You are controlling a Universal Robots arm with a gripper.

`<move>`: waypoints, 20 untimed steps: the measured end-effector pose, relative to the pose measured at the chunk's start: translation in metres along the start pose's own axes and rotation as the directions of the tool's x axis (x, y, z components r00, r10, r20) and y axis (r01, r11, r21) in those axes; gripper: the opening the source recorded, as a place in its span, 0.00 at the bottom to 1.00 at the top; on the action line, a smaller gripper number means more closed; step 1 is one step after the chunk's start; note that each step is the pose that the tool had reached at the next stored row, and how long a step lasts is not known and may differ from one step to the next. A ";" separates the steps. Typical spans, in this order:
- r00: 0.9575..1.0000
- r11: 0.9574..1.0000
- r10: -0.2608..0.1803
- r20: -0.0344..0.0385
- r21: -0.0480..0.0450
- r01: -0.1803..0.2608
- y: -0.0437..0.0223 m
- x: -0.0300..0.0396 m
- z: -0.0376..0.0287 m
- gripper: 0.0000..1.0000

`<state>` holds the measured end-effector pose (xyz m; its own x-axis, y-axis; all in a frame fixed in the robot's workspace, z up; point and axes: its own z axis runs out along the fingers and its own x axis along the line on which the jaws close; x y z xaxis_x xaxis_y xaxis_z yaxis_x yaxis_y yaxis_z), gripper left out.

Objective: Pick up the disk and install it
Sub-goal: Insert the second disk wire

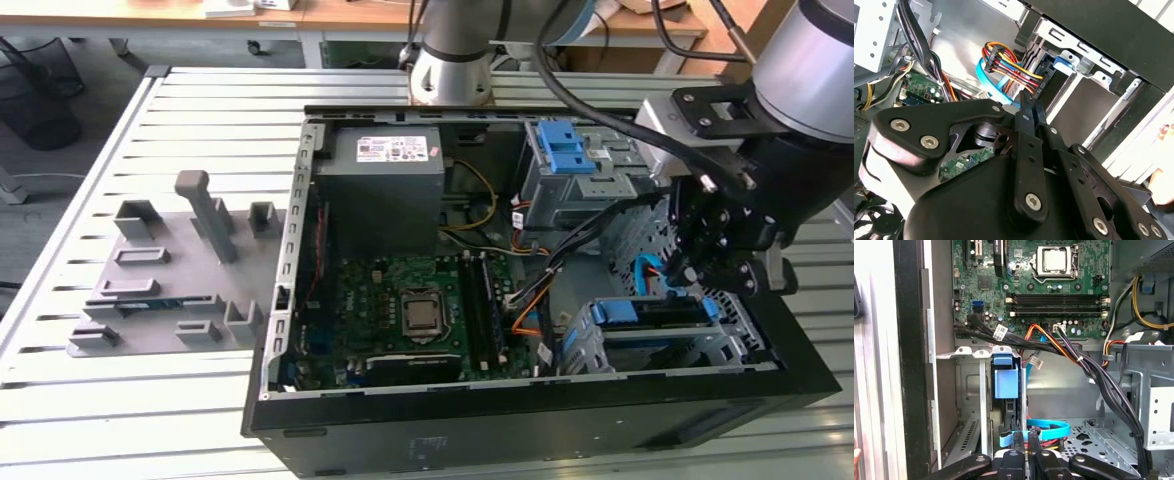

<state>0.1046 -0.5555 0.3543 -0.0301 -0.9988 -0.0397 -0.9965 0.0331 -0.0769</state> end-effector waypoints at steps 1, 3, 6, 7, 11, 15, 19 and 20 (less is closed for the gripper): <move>1.000 1.000 0.000 0.000 0.000 0.000 -0.0002 -0.0001 -0.0022 0.18; 1.000 1.000 0.000 0.000 0.000 0.000 -0.0006 -0.0003 -0.0077 0.18; 1.000 1.000 0.000 0.000 0.000 0.000 -0.0010 -0.0005 -0.0132 0.18; 1.000 1.000 0.000 -0.001 0.000 0.000 -0.0010 -0.0006 -0.0134 0.18; 1.000 1.000 -0.001 -0.015 0.000 0.001 -0.0007 -0.0002 -0.0135 0.18; 1.000 1.000 -0.002 -0.024 0.001 0.002 0.0000 0.0024 -0.0138 0.18; 1.000 1.000 -0.004 -0.027 0.000 0.004 0.0016 0.0070 -0.0120 0.18; 1.000 1.000 -0.004 -0.027 0.000 0.004 0.0025 0.0082 -0.0114 0.18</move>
<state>0.1010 -0.5640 0.3651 -0.0280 -0.9995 -0.0128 -0.9966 0.0289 -0.0768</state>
